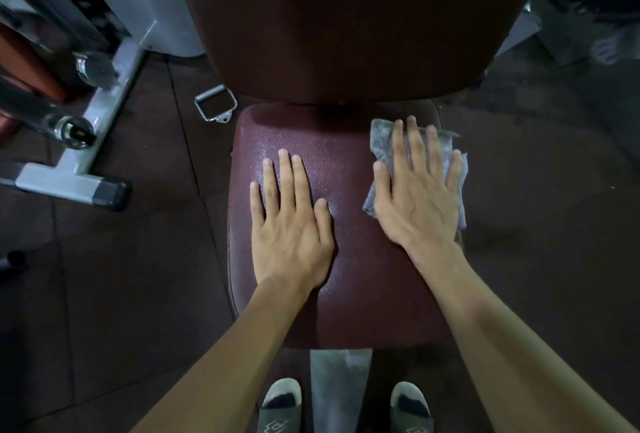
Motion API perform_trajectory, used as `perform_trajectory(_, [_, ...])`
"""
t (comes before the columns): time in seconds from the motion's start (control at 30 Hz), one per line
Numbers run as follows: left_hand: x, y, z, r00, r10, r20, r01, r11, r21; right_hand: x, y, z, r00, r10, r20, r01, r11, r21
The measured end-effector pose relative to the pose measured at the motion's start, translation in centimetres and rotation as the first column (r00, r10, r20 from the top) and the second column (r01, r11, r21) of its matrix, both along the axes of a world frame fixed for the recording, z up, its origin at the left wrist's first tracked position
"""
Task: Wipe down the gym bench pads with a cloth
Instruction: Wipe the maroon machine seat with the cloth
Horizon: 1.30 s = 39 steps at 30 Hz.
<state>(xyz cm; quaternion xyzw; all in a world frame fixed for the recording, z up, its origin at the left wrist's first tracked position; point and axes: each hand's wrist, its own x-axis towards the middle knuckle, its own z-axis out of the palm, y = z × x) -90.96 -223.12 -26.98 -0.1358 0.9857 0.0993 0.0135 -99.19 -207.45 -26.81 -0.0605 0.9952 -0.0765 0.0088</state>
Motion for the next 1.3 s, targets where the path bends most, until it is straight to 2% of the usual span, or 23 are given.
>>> perform_trajectory(0.17, [0.0,0.0,-0.2,1.0,-0.005,-0.023,0.005,1.0,-0.001,-2.8,-0.3,1.0,0.988,0.153,0.035,-0.153,0.988,-0.017])
perform_trajectory(0.3, [0.1,0.0,-0.4,1.0,-0.01,-0.02,0.009,1.0,-0.012,-2.1,1.2,0.8,0.98,0.195,-0.044,-0.195,0.981,0.006])
perform_trajectory(0.47, [0.0,0.0,-0.6,0.999,-0.002,-0.034,0.002,1.0,-0.01,-5.5,-3.1,0.3,0.983,0.179,-0.051,-0.178,0.984,0.034])
perform_trajectory(0.6, [0.0,0.1,-0.7,0.999,-0.003,-0.036,0.002,1.0,-0.014,-5.3,-3.3,0.2,0.961,0.271,-0.049,-0.27,0.962,0.035])
perform_trajectory(0.73, [0.3,-0.1,-0.7,1.0,-0.009,-0.026,0.009,1.0,-0.019,-0.6,-0.4,0.4,0.927,0.375,-0.013,-0.375,0.927,0.005])
perform_trajectory(0.93, [0.2,0.0,-0.6,1.0,-0.007,-0.024,0.006,1.0,-0.031,11.0,5.3,0.8,0.966,0.239,0.101,-0.234,0.971,-0.054])
perform_trajectory(1.1, [0.1,-0.8,-0.5,0.999,-0.038,-0.029,0.039,0.999,0.021,15.6,1.8,0.5,0.99,0.133,0.049,-0.13,0.99,-0.049])
perform_trajectory(1.2, [0.2,-2.0,-0.5,0.994,-0.09,-0.054,0.095,0.992,0.089,17.1,-0.6,0.0,0.973,0.228,0.031,-0.226,0.973,-0.052])
perform_trajectory(1.3, [0.6,-2.9,-0.7,0.989,-0.131,-0.063,0.138,0.983,0.12,16.6,1.0,-0.4,0.937,0.351,-0.009,-0.35,0.935,-0.056])
